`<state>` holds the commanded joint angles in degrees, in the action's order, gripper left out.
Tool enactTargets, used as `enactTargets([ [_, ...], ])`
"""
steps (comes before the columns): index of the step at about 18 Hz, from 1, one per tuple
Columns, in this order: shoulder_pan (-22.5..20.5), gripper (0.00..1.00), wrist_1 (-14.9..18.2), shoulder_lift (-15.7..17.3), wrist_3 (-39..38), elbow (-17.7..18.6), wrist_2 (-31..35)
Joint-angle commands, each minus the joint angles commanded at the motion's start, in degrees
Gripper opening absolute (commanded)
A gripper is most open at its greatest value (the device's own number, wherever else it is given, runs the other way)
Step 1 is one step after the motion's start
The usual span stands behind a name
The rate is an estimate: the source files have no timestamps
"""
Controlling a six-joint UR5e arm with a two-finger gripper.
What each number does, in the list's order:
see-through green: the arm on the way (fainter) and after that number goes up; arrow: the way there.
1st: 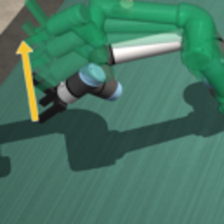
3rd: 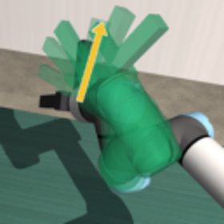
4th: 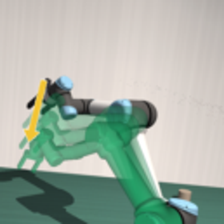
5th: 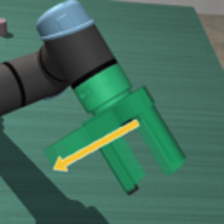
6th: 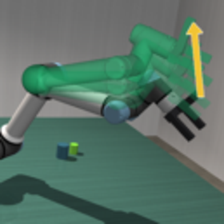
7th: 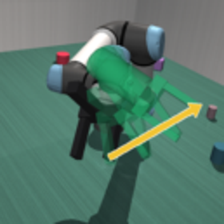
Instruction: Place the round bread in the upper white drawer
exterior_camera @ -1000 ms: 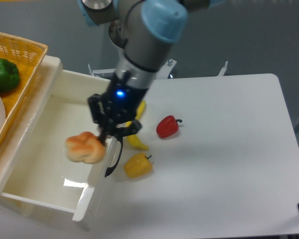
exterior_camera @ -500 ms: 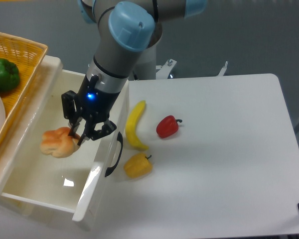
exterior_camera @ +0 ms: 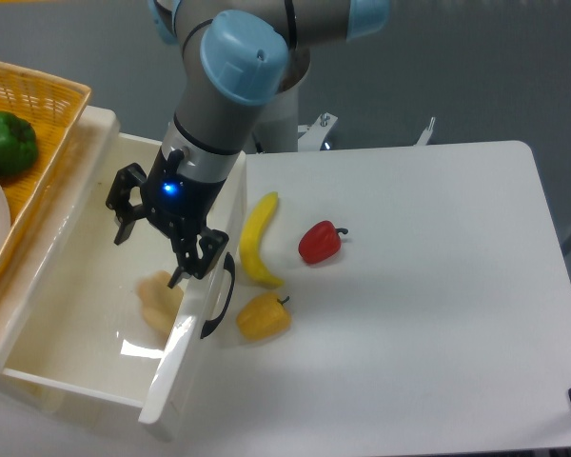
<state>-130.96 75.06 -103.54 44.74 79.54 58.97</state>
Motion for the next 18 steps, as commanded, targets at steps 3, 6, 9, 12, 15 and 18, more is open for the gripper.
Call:
enactTargets([
  [3, -0.09, 0.99, -1.74, -0.17, 0.09, -0.17, 0.00],
  [6, -2.18, 1.00, -5.80, -0.18, 0.00, -0.18, 0.00],
  [9, -5.44, 1.00, -6.15, 0.00, 0.79, -0.18, 0.96],
  [12, -7.38, 1.00, -6.33, 0.00, 2.72, -0.44, 8.15],
  [15, -9.92, 1.00, -6.68, -0.26, 6.05, -0.53, 11.25],
  [18, -12.91, 1.00, -7.55, -1.49, 8.34, -0.53, 11.16],
])
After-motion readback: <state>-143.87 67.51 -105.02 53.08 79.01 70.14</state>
